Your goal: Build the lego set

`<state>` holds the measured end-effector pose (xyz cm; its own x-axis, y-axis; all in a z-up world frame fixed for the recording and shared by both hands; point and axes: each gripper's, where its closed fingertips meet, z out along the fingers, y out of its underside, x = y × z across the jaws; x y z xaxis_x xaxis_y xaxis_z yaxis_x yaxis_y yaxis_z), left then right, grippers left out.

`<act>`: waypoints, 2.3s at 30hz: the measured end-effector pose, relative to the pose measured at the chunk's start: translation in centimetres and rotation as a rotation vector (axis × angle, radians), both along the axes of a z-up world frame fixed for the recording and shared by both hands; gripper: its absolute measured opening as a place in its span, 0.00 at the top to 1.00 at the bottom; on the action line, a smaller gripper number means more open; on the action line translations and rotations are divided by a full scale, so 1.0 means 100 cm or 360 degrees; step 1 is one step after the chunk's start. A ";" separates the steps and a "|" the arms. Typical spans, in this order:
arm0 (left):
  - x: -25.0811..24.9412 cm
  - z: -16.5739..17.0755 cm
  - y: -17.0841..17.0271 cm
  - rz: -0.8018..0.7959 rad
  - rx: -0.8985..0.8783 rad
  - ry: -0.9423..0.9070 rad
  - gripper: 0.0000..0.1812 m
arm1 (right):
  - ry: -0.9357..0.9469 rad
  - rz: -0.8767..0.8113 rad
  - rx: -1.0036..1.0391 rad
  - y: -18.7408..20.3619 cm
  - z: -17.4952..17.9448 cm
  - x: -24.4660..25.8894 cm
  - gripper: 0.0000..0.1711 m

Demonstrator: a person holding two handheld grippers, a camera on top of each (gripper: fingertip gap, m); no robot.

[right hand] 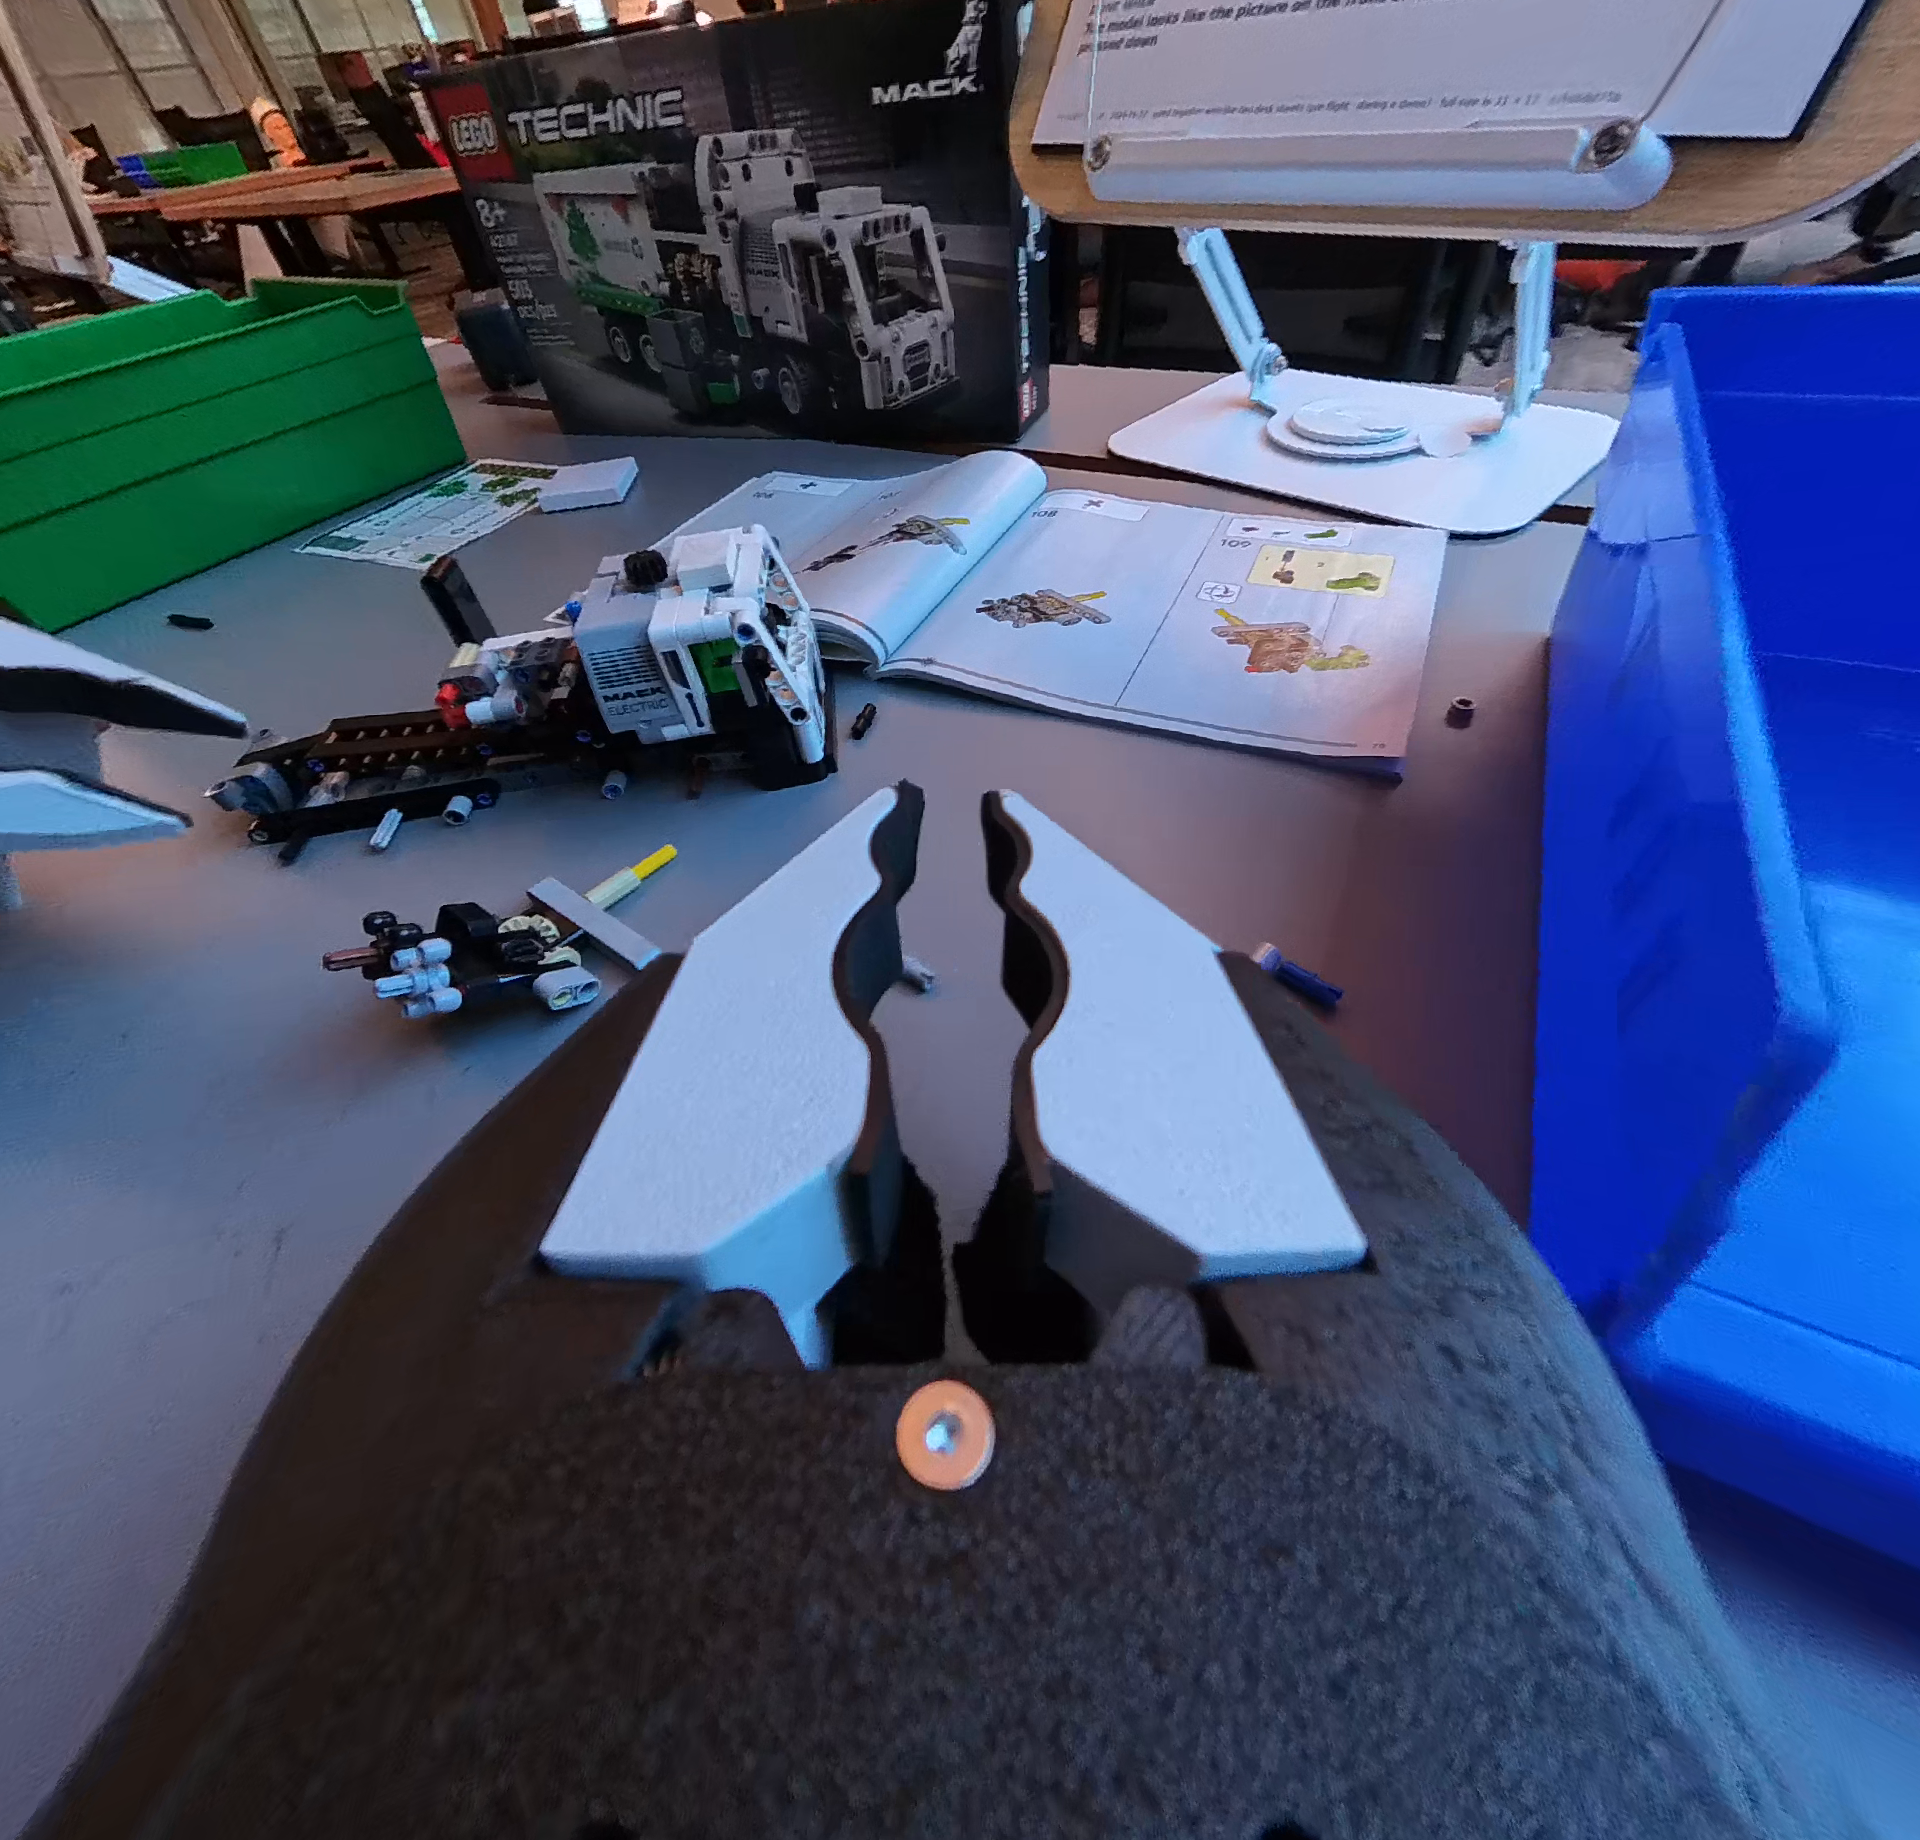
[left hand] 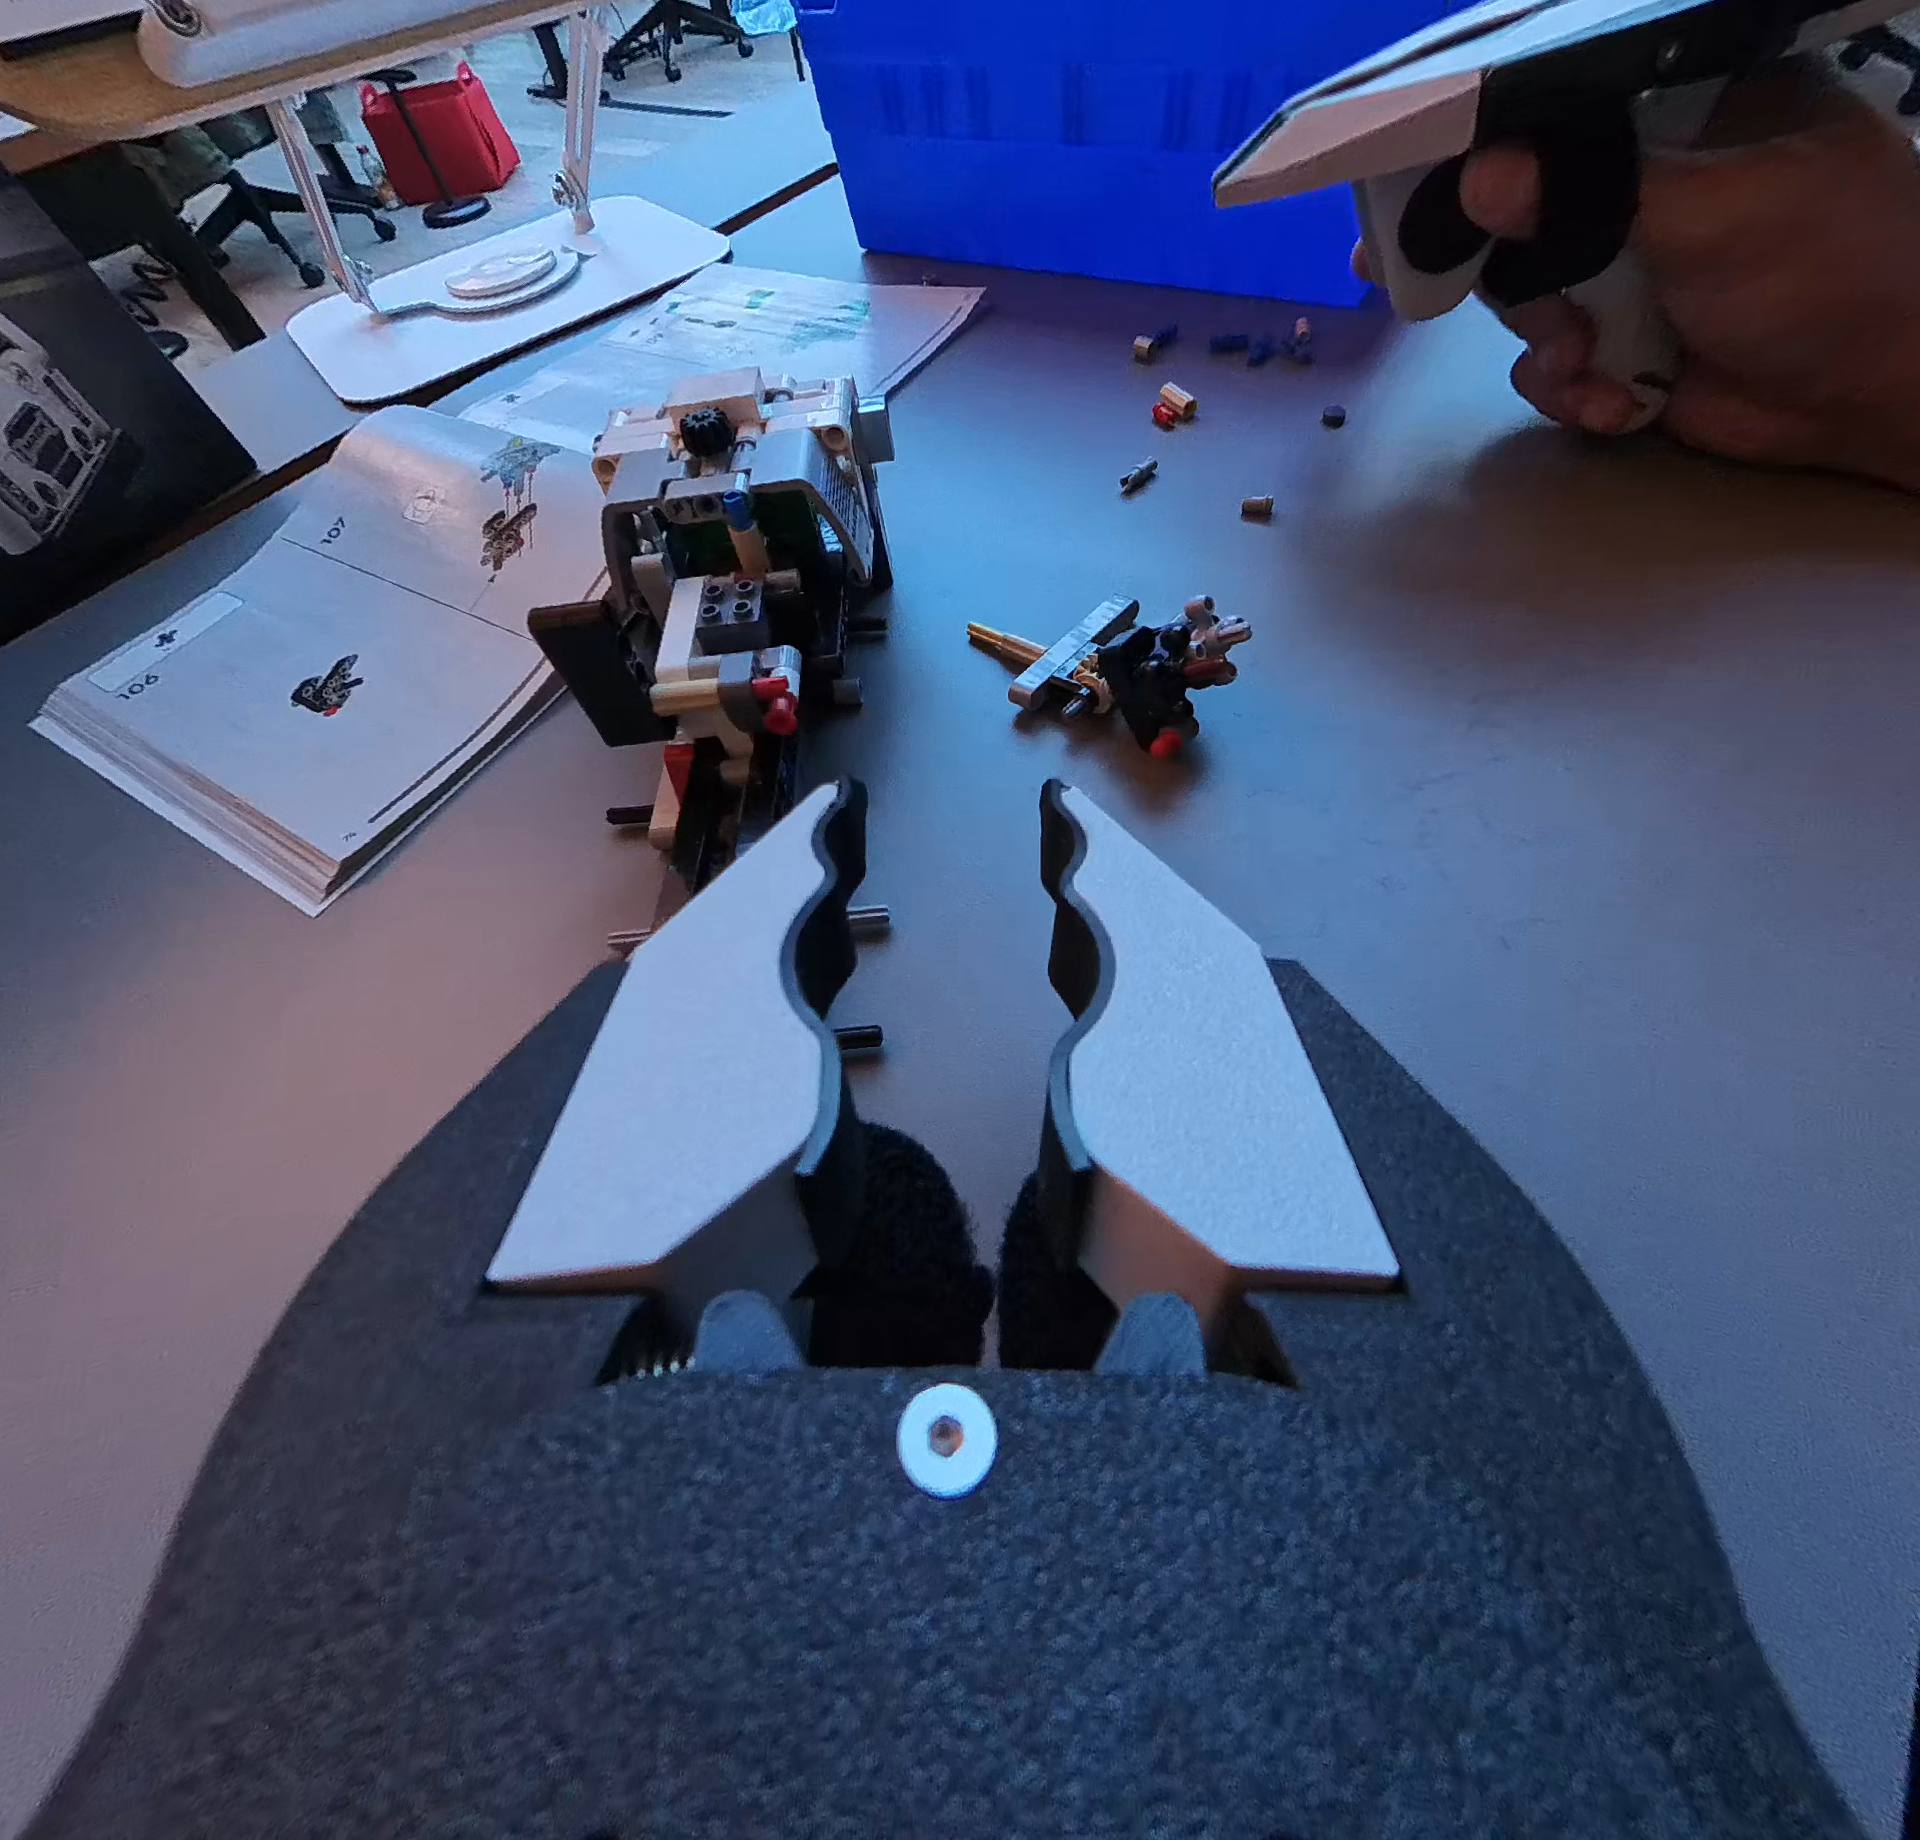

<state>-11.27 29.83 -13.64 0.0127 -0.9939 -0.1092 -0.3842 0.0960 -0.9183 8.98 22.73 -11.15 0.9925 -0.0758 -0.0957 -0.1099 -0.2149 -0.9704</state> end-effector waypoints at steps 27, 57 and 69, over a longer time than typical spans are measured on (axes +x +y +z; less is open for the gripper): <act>0.005 -0.019 0.000 -0.0040 -0.0126 0.0195 0.84 | -0.0215 -0.0210 -0.0452 0.007 -0.039 0.028 0.91; -0.242 -0.053 0.163 0.0826 -0.0175 0.0684 0.85 | -0.0124 -0.0159 -0.0333 0.005 -0.029 0.026 0.91; -0.230 -0.054 0.159 0.0760 -0.0242 0.0588 0.92 | -0.0116 -0.0149 -0.0351 0.006 -0.031 0.026 0.92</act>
<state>-34.30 45.77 -19.08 0.4482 -0.8926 -0.0492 -0.6473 -0.2862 -0.7065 11.55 23.32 -14.21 0.9838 -0.1790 0.0049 -0.0709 -0.4147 -0.9072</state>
